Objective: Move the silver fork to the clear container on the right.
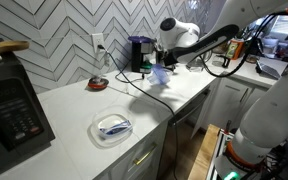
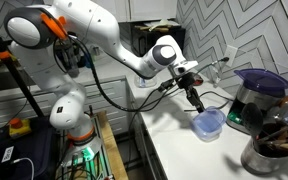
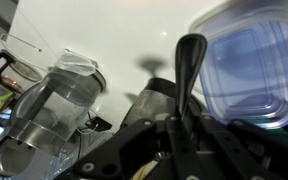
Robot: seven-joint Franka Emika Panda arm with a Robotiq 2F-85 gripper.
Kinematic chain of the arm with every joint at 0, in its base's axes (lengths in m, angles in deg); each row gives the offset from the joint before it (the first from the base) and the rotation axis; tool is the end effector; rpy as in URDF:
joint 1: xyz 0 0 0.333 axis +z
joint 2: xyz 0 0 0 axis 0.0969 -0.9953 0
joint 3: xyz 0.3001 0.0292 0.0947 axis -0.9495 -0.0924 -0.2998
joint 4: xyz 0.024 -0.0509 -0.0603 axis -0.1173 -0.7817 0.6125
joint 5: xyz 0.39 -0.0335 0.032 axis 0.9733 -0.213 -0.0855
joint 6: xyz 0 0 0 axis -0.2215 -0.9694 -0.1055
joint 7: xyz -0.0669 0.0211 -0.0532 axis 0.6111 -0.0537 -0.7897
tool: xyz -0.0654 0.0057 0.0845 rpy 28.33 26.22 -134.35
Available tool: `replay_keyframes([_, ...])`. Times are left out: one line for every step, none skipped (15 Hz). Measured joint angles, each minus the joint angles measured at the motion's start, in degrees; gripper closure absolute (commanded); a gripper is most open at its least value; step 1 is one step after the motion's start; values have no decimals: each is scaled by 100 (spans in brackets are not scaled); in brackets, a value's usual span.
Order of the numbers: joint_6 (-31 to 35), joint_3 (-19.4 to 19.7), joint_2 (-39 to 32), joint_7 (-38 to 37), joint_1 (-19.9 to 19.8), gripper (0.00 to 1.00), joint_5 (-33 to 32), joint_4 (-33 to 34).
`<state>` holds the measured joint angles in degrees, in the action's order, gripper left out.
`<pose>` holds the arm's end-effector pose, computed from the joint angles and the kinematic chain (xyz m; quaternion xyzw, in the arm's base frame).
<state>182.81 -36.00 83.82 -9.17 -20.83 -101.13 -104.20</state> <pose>0.4720 -0.1771 0.4509 0.8535 -0.3518 0.2371 0.3026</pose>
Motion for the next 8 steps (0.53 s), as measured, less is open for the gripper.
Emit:
replay_keyframes([231,39,-101,-162,18,97,-8,1])
replay_keyframes([438,77,-207,-313,23,97,-20,8])
replay_keyframes([583,108,-310,-455,24,97,-62,29])
replay_keyframes([688,139,-410,-605,24,97,-140,63])
replay_keyframes([767,167,-497,-746,24,97,-220,97])
replay_keyframes([834,194,-572,-866,26,97,-292,132])
replay_keyframes([899,221,-638,-963,30,97,-354,170])
replay_keyframes([966,243,-700,-1027,34,97,-404,199])
